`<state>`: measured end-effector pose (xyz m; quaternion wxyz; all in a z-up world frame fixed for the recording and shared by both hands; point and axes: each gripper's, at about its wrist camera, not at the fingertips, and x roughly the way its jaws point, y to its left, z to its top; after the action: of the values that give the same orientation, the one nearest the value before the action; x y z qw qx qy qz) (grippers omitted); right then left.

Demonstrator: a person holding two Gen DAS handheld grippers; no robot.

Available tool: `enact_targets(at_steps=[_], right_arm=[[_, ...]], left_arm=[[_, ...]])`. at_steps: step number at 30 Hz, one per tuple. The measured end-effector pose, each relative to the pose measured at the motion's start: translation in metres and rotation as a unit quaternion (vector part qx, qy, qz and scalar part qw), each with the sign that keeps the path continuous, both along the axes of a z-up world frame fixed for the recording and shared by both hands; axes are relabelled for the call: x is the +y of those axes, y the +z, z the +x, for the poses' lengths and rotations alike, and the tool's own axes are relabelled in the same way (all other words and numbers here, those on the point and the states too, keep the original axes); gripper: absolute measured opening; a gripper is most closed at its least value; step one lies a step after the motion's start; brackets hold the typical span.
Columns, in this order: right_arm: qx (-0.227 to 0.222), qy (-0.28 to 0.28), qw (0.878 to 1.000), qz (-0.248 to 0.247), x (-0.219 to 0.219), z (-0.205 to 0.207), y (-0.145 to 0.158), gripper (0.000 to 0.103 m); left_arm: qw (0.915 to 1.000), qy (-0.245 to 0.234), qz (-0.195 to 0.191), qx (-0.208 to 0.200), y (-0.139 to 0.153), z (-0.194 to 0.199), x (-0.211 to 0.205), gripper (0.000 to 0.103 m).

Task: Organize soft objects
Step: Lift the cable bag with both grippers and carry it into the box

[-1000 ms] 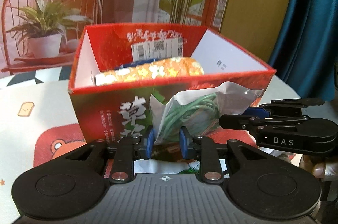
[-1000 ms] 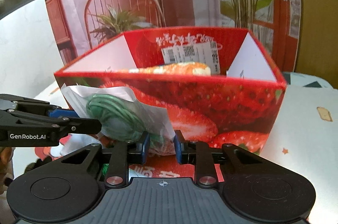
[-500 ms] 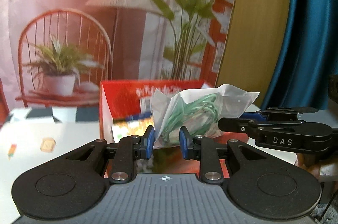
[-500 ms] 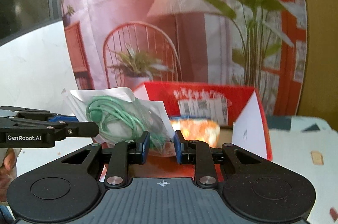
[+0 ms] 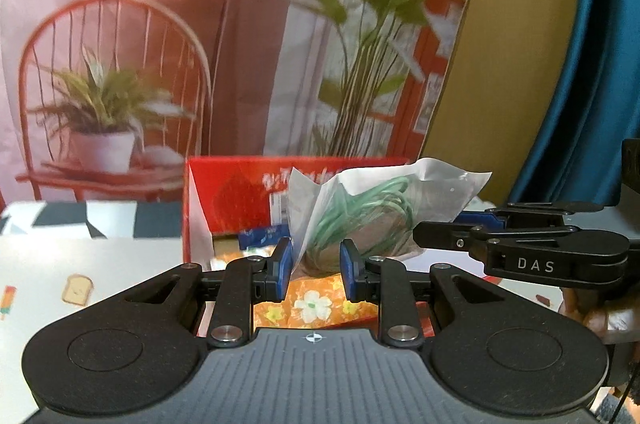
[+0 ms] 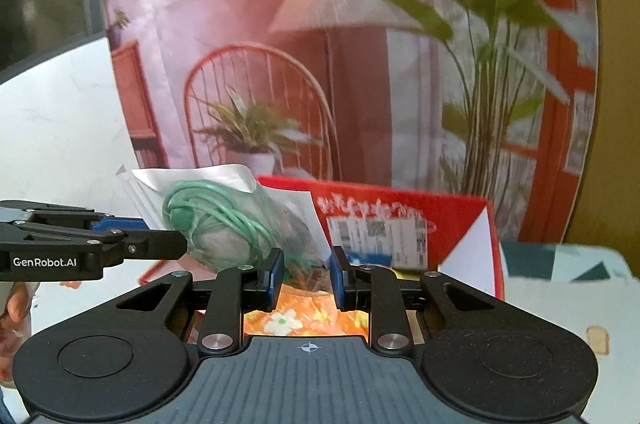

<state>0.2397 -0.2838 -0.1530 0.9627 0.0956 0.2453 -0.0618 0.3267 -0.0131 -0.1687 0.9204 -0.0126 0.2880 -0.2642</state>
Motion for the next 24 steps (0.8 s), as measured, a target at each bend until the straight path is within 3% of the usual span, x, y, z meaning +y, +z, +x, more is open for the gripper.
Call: enact_targets(at_steps=[7, 18, 24], right_arm=[[0.072, -0.016, 0.996, 0.048, -0.025, 0.031, -0.03, 0.023], [0.145, -0.041, 0.984, 0.095, -0.052, 0.054, -0.059, 0.024], [0.162, -0.046, 0.98, 0.107, -0.058, 0.058, -0.071, 0.024]], left_arm=[[0.9977, -0.004, 0.009, 0.068, -0.025, 0.037, -0.013, 0.027], [0.9916, -0.017, 0.044, 0.121, -0.048, 0.06, -0.035, 0.028], [0.9882, -0.021, 0.052, 0.142, -0.056, 0.066, -0.039, 0.028]])
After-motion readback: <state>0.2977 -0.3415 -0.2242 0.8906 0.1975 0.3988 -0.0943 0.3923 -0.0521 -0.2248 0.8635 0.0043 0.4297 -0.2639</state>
